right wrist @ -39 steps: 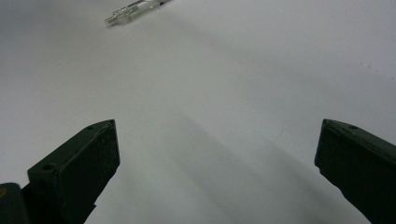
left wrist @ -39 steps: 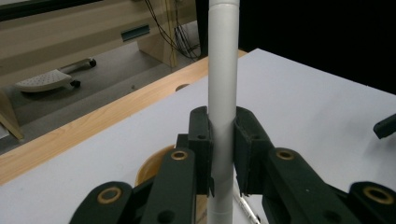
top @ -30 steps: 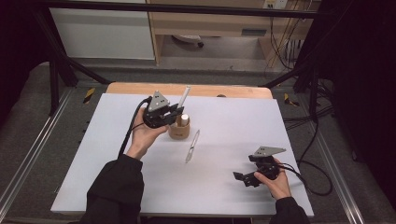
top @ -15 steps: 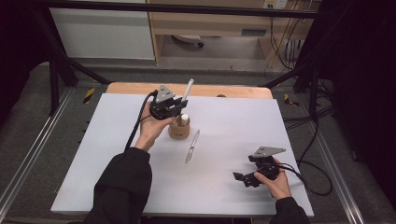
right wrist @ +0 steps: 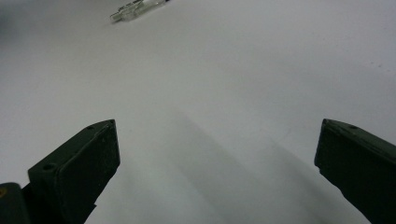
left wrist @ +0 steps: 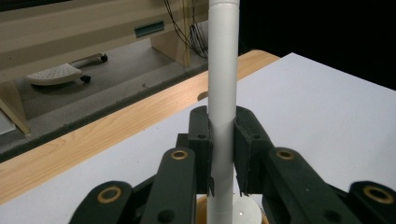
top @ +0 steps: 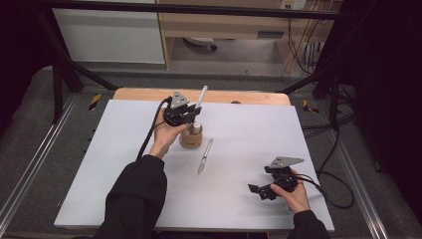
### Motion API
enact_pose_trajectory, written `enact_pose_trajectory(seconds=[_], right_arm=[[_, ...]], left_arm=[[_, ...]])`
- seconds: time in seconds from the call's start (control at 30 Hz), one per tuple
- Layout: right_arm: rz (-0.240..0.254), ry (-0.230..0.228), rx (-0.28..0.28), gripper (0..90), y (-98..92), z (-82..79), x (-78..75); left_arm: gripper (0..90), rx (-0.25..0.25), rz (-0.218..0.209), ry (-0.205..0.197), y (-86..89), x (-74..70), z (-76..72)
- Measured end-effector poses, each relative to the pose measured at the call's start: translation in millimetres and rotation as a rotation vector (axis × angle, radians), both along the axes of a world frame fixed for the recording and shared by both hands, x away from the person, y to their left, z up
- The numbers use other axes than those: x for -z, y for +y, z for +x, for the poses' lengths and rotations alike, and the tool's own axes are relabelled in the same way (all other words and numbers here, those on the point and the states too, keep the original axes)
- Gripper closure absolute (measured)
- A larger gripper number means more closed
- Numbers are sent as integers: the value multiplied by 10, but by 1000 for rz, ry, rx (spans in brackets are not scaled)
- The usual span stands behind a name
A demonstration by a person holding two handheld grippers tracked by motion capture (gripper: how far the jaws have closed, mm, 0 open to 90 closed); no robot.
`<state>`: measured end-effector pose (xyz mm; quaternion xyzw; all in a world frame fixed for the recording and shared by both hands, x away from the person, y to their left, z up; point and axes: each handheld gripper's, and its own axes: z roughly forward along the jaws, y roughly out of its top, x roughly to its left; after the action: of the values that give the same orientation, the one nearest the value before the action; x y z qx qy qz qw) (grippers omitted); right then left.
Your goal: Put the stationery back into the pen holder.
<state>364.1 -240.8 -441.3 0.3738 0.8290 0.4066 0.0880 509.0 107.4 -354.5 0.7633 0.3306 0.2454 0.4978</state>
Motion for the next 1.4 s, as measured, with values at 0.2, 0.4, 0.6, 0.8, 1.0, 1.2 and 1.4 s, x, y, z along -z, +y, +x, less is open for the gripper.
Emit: enact_pose_trajectory(seconds=[0.2, 0.4, 0.6, 0.8, 1.0, 1.2, 1.4], right_arm=[[-1, 4, -2, 8, 6, -1, 5], [-3, 2, -3, 8, 5, -1, 6], [-7, 0, -7, 8, 6, 2, 11], [-7, 4, -6, 9, 13, 0, 17], [-12, 10, -11, 10, 19, 2, 25], [-8, 10, -8, 10, 17, 0, 21], [-12, 8, -12, 9, 17, 2, 23]], left_arm=[[782, 14, 12, 1, -6, 56, 28], [782, 19, 13, 6, -4, 102, 42], [783, 9, 5, 11, 72, 183, 56], [782, 4, 9, 19, 116, 254, 54], [782, -13, 13, 38, 168, 330, 77], [782, -18, 24, 57, 182, 385, 86], [782, -13, 28, 69, 182, 417, 75]])
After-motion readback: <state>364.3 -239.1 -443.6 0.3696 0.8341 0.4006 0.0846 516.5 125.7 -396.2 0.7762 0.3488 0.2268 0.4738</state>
